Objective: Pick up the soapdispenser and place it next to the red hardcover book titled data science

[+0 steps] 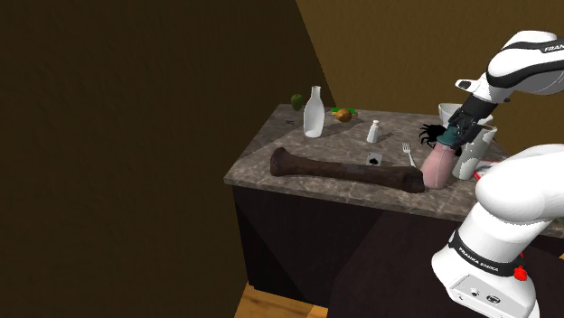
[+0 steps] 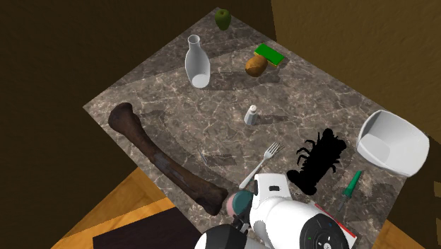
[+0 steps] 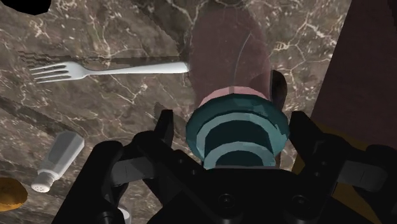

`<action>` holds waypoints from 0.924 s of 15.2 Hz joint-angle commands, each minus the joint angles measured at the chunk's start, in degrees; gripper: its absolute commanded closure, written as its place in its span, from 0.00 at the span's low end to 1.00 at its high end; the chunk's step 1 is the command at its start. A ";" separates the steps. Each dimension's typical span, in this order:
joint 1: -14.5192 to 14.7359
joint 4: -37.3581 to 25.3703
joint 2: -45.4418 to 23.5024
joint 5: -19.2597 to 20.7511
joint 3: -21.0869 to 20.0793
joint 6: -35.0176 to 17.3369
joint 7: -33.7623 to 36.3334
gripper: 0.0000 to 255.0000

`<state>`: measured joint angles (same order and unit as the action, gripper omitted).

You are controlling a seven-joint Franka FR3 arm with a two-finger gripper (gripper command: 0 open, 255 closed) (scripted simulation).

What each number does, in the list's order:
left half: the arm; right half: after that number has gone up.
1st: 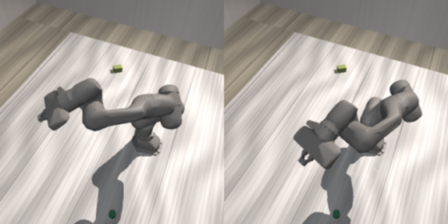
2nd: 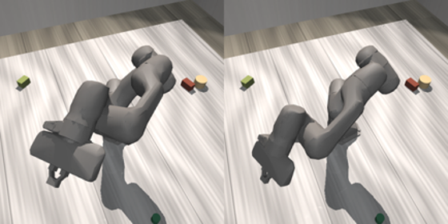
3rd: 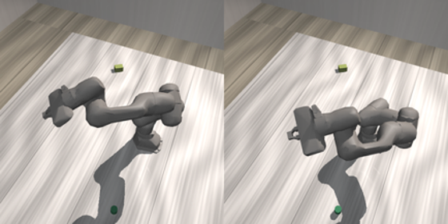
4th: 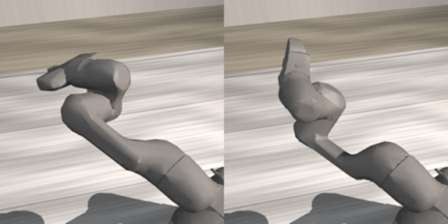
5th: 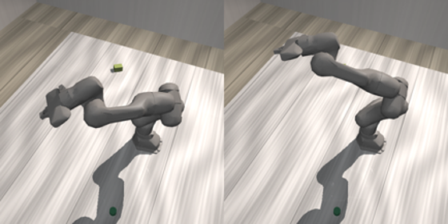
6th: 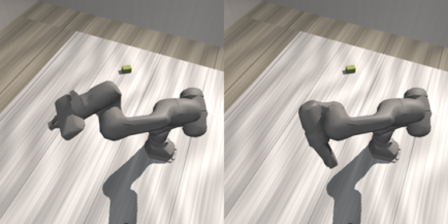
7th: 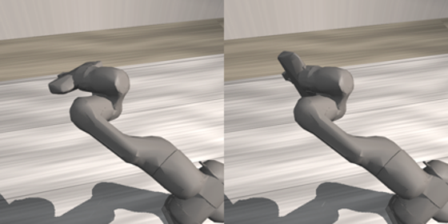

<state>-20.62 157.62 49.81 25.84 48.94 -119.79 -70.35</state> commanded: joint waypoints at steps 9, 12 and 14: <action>-0.84 -5.14 3.38 -2.44 -3.99 8.57 -0.34 0.00; -0.84 -5.14 3.38 -2.44 -3.99 8.57 -0.34 0.00; -0.84 -5.14 3.38 -2.44 -3.99 8.57 -0.34 0.00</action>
